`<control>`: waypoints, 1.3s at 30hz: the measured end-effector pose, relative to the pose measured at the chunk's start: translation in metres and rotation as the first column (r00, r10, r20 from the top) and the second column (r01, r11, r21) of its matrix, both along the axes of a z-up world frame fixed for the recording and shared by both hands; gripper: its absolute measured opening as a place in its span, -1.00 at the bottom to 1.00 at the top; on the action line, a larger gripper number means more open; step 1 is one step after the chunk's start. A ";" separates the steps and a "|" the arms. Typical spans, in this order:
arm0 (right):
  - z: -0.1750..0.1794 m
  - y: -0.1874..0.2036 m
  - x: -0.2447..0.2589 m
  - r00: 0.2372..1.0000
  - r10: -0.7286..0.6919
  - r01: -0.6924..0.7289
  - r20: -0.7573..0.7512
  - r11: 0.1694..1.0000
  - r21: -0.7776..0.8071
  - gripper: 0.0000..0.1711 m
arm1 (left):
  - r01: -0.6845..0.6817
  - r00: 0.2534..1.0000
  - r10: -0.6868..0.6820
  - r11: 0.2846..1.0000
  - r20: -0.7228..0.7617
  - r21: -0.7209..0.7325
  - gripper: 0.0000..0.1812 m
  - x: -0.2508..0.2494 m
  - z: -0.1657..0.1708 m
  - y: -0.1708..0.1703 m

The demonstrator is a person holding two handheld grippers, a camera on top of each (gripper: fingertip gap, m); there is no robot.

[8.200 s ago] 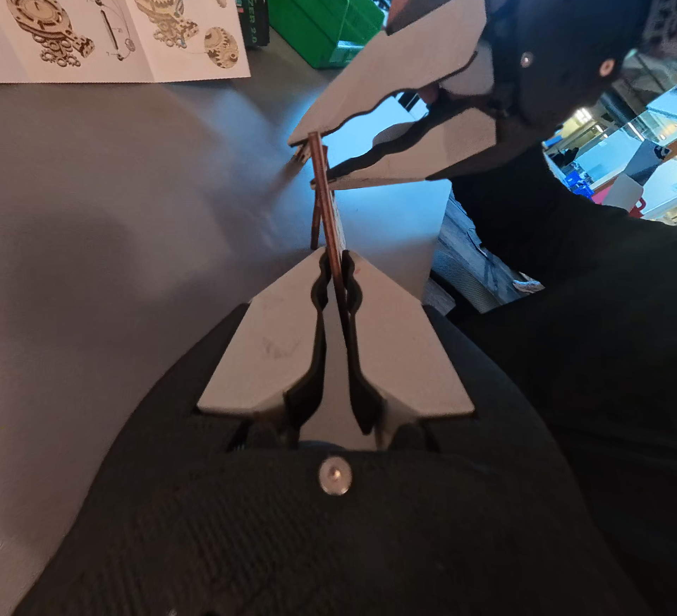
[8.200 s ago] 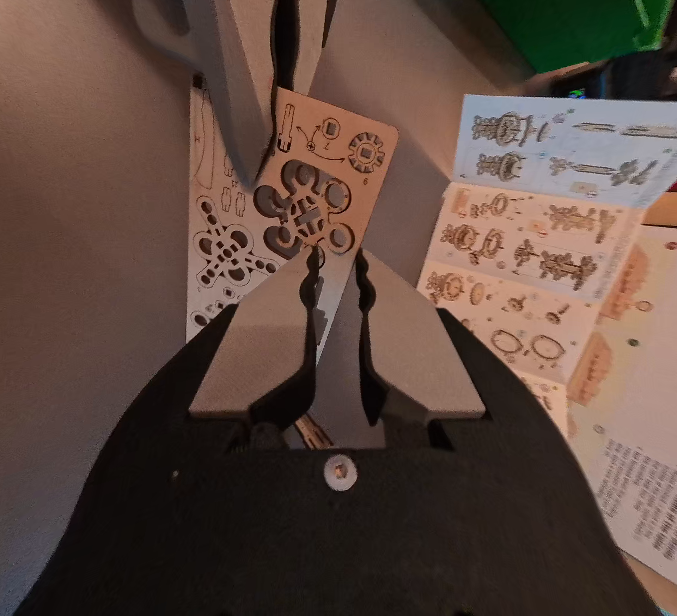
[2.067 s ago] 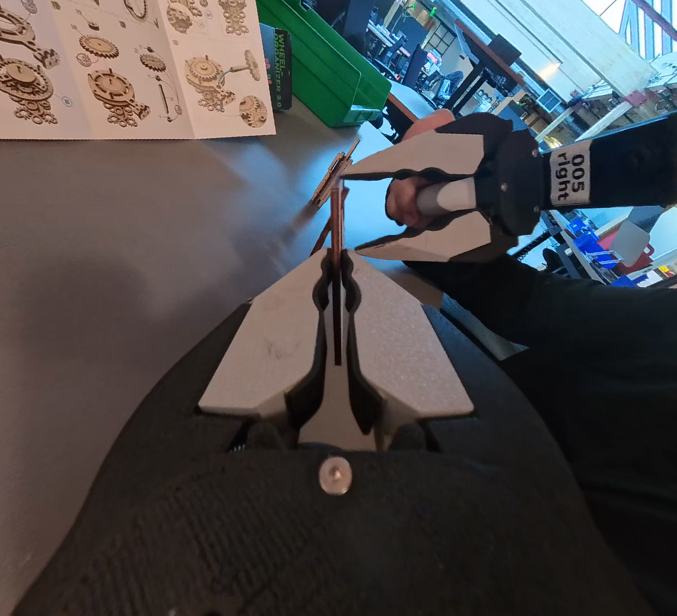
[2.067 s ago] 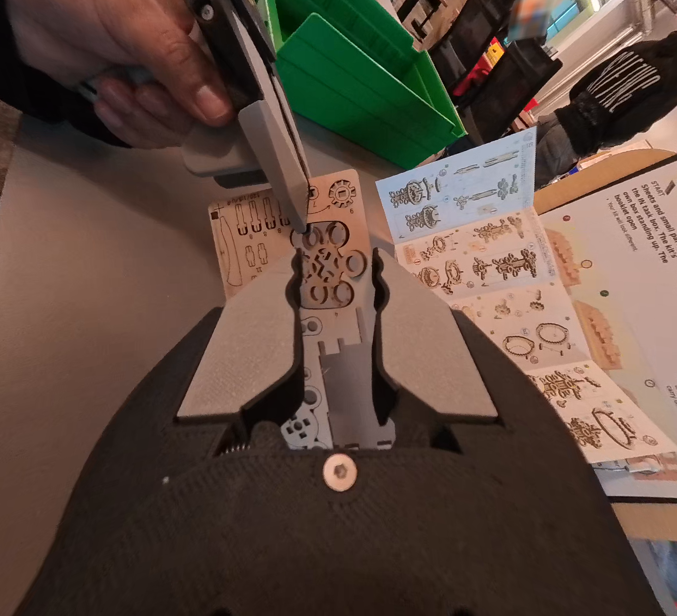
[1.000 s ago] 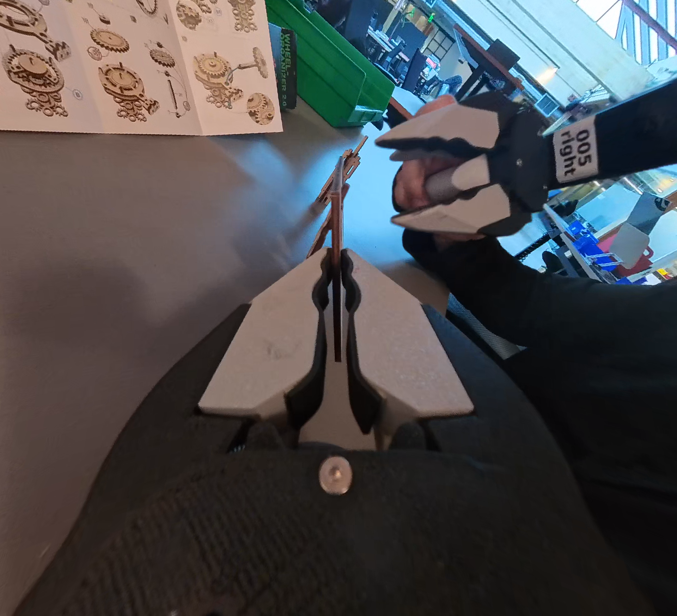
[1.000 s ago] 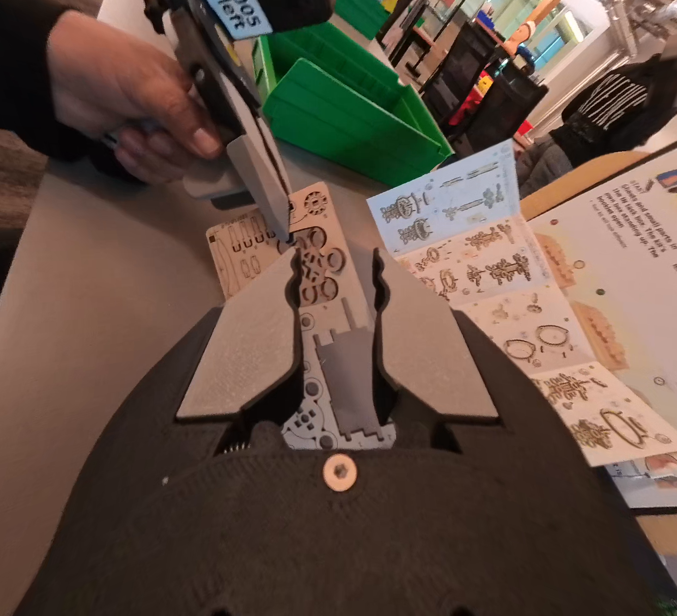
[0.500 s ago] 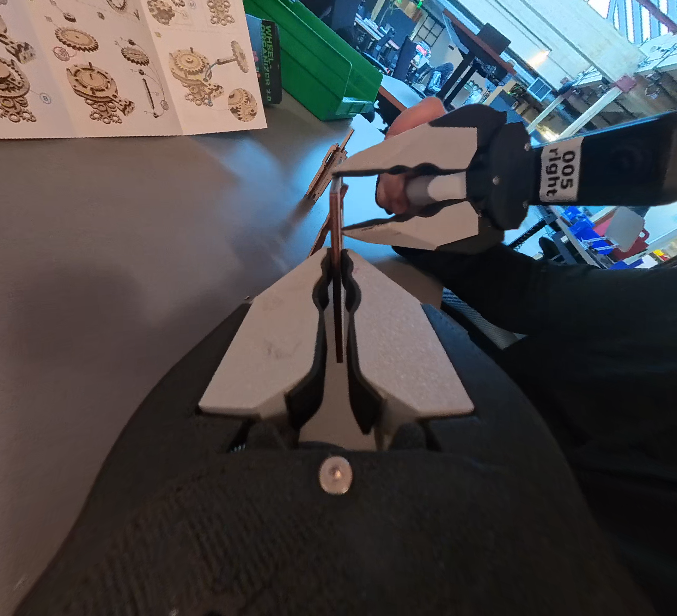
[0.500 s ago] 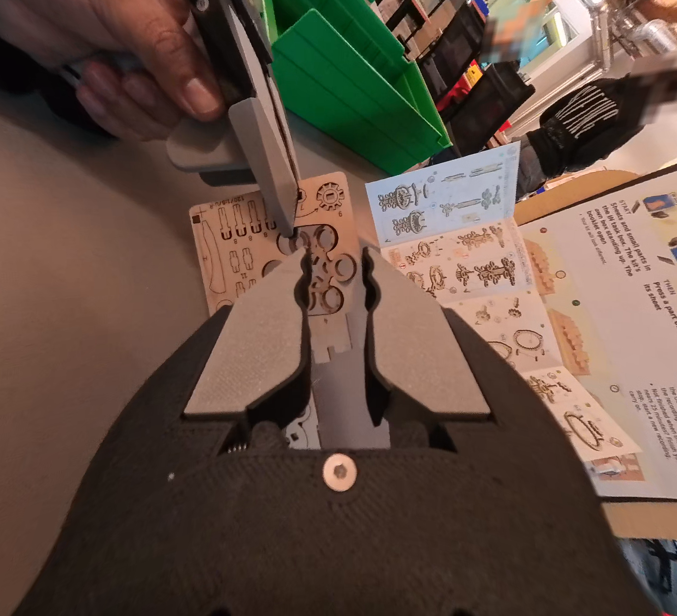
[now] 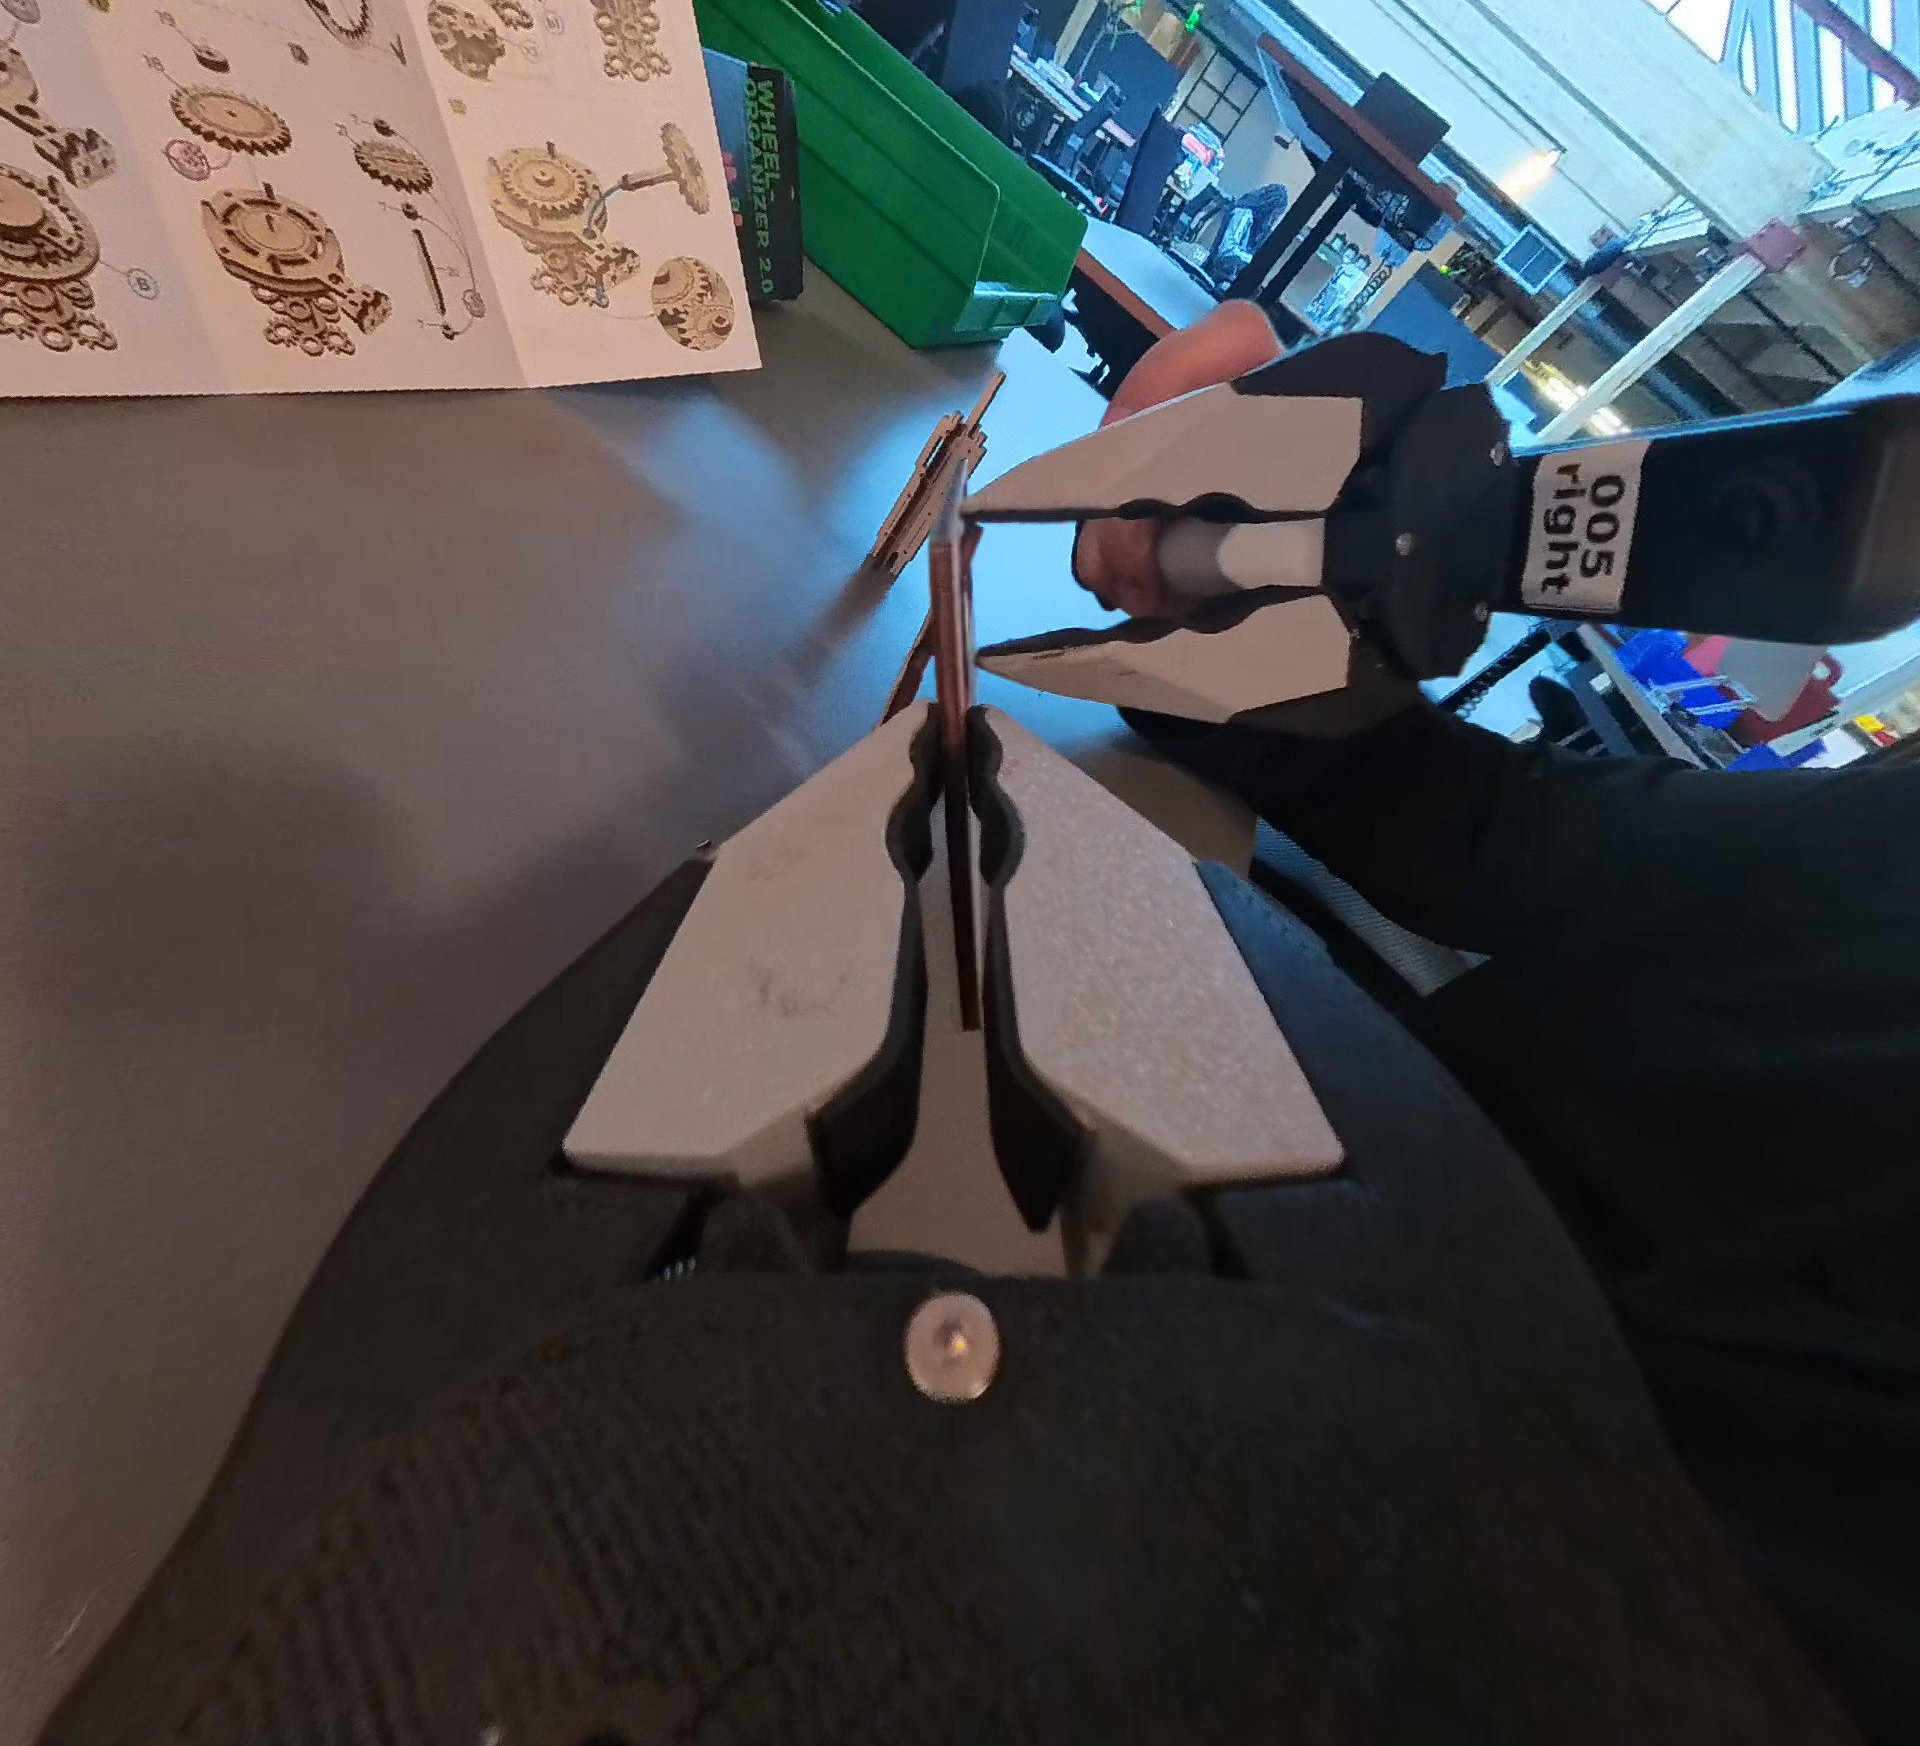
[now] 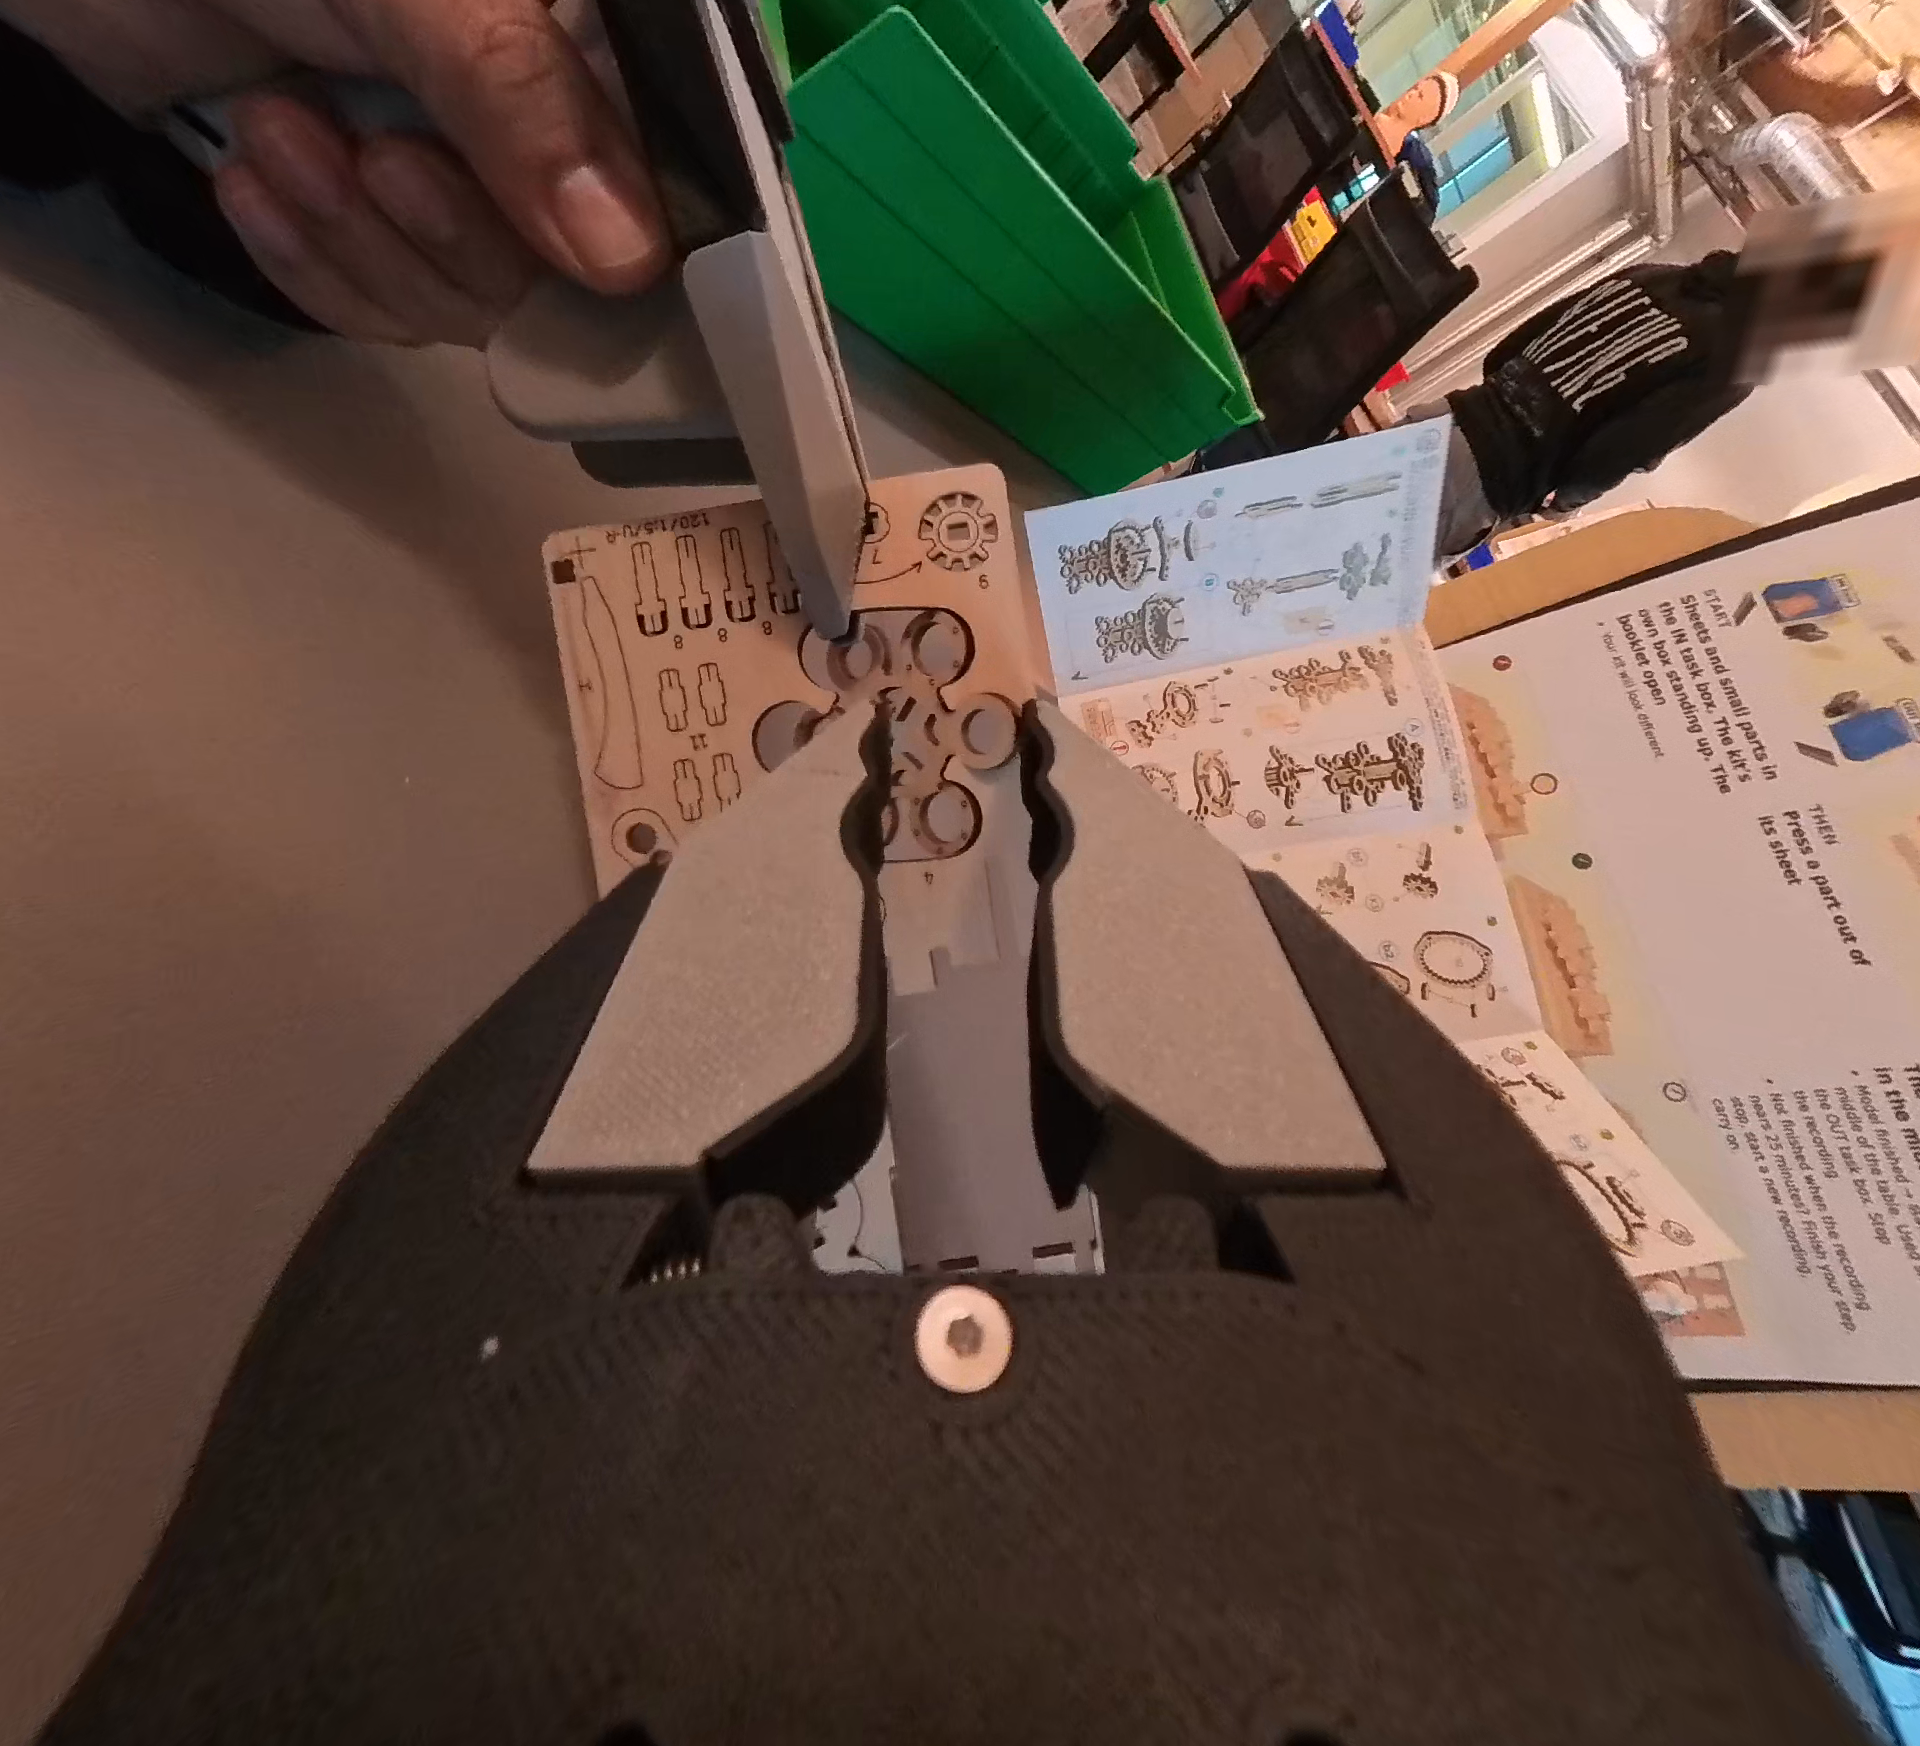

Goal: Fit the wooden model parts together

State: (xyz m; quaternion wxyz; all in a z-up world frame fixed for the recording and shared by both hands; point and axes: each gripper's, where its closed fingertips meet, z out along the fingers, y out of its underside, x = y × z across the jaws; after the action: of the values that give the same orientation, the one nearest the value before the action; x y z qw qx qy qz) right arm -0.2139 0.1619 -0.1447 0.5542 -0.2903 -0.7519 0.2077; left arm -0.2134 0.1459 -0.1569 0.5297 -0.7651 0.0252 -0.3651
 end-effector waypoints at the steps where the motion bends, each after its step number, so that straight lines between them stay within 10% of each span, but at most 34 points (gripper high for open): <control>1: -0.002 0.001 0.000 1.000 -0.002 0.002 0.003 1.000 0.004 -0.76 | 0.002 1.000 -0.002 1.000 -0.005 -0.001 -0.99 0.001 -0.001 0.000; 24: -0.005 0.002 0.005 0.999 0.021 -0.019 0.027 0.998 -0.067 -0.94 | -0.012 1.000 0.013 0.999 0.026 -0.047 -0.96 0.002 -0.013 0.003; 25: -0.004 0.002 0.006 0.999 0.025 -0.023 0.026 0.997 -0.067 -0.95 | -0.011 1.000 0.012 0.999 0.028 -0.048 -0.63 0.002 -0.013 0.003; 27: -0.003 0.001 0.007 0.999 0.031 -0.030 0.022 0.997 -0.071 -0.98 | -0.009 0.999 0.010 0.999 0.035 -0.049 -0.64 0.003 -0.013 0.002; 28: -0.002 0.002 0.008 0.999 0.029 -0.028 0.022 0.997 -0.070 -1.00 | -0.009 0.999 0.011 0.999 0.035 -0.050 -0.98 0.003 -0.013 0.002; 39: -0.004 0.002 0.008 1.000 0.016 -0.015 0.025 0.999 -0.045 -1.00 | -0.013 0.999 0.015 0.998 0.037 -0.062 -0.96 0.004 -0.015 0.003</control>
State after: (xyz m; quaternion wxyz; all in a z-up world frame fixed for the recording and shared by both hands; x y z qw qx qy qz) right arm -0.2059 0.1640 -0.1483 0.5365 -0.2996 -0.7561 0.2251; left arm -0.2099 0.1486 -0.1715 0.5088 -0.7744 -0.0014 -0.3760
